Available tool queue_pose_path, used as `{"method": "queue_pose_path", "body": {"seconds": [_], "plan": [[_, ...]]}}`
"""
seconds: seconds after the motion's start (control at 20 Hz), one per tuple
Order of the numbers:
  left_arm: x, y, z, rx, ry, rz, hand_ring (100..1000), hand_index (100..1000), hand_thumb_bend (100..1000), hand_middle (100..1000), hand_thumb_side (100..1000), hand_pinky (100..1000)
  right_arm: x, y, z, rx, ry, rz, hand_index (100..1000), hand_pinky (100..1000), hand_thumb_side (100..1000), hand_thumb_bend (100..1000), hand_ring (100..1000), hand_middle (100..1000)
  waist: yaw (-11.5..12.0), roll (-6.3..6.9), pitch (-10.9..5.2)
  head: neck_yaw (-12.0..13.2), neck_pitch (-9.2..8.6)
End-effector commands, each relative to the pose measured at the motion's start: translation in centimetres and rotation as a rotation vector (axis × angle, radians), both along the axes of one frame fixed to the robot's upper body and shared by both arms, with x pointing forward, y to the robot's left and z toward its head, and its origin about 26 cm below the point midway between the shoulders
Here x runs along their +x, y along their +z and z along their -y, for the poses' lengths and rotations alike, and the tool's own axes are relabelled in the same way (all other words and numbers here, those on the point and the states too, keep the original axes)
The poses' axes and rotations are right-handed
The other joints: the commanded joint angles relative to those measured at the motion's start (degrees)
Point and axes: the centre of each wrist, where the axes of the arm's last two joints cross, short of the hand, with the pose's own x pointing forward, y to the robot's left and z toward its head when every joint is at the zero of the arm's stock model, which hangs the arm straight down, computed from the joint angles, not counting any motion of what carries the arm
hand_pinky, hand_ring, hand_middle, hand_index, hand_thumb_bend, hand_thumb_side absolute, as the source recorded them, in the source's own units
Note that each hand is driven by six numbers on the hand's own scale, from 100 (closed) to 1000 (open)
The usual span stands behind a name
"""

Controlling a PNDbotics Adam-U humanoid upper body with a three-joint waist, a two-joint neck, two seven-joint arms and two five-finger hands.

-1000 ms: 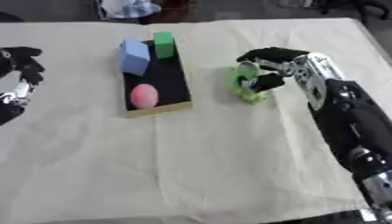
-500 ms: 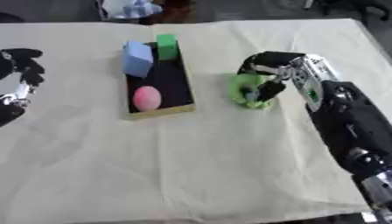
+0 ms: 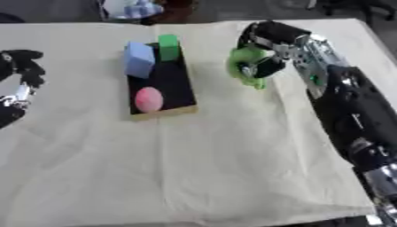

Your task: Pick up objects on the table and place them in the box.

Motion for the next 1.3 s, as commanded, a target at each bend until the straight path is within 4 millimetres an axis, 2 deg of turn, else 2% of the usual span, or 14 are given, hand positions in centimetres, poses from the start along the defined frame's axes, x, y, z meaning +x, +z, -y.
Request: {"method": "queue_pose_path", "body": {"seconds": [0.05, 0.25, 0.4, 0.5, 0.6, 0.7, 0.8, 0.9, 1.05, 1.3], "plan": [[0.0, 0.8, 0.1, 0.004, -0.011, 0.025, 544, 806, 100, 552, 634, 724, 0.2, 2.2, -2.3, 0.041, 0.033, 0.068, 372, 711, 209, 100, 555, 222, 0.3, 0.02, -1.86, -0.5, -0.14], [0.1, 0.9, 0.4, -0.005, -0.022, 0.031, 544, 805, 100, 551, 633, 724, 0.5, 1.5, -6.3, 0.083, 0.078, 0.064, 384, 718, 202, 100, 564, 230, 1.2, 0.43, -1.71, -1.0, -0.14], [0.2, 1.1, 0.8, -0.015, -0.037, 0.036, 545, 806, 100, 552, 632, 724, 0.4, 0.6, -9.1, 0.097, 0.106, 0.07, 453, 731, 203, 100, 603, 293, 2.1, 0.74, -1.53, -1.5, -0.14], [0.2, 1.2, 1.0, -0.02, -0.044, 0.039, 545, 806, 100, 552, 633, 724, 0.3, -0.1, -10.4, 0.09, 0.117, 0.077, 639, 748, 204, 100, 645, 437, 2.7, 0.9, -1.43, -1.6, -0.14], [0.2, 1.2, 1.0, -0.025, -0.045, 0.041, 545, 806, 100, 552, 634, 725, 0.3, -0.8, -11.1, 0.081, 0.11, 0.088, 776, 771, 206, 100, 711, 591, 3.1, 1.0, -1.35, -1.7, -0.14], [0.2, 1.1, 1.0, -0.028, -0.043, 0.04, 545, 806, 100, 552, 635, 726, 0.3, -1.4, -11.3, 0.062, 0.094, 0.101, 881, 797, 210, 100, 768, 737, 3.3, 1.04, -1.32, -1.6, -0.14], [0.2, 1.1, 1.0, -0.03, -0.04, 0.037, 545, 806, 100, 552, 637, 727, 0.3, -1.7, -11.0, 0.047, 0.073, 0.116, 937, 819, 210, 100, 810, 822, 3.3, 1.02, -1.32, -1.5, -0.14], [0.2, 0.9, 0.9, -0.031, -0.037, 0.034, 541, 805, 100, 551, 639, 727, 0.4, -1.9, -10.5, 0.042, 0.052, 0.125, 953, 831, 207, 100, 833, 868, 3.2, 0.97, -1.34, -1.3, -0.14], [0.2, 0.7, 0.9, -0.034, -0.036, 0.028, 538, 805, 100, 551, 643, 727, 0.4, -1.2, -9.5, 0.075, 0.042, 0.16, 962, 839, 199, 100, 845, 908, 2.9, 0.9, -1.4, -1.0, -0.14], [0.1, 0.2, 0.8, -0.037, -0.032, 0.011, 537, 804, 100, 550, 653, 729, -0.4, 1.4, -7.5, 0.179, 0.073, 0.238, 963, 841, 183, 100, 839, 897, 2.0, 0.63, -1.53, -0.5, -0.14]]}}
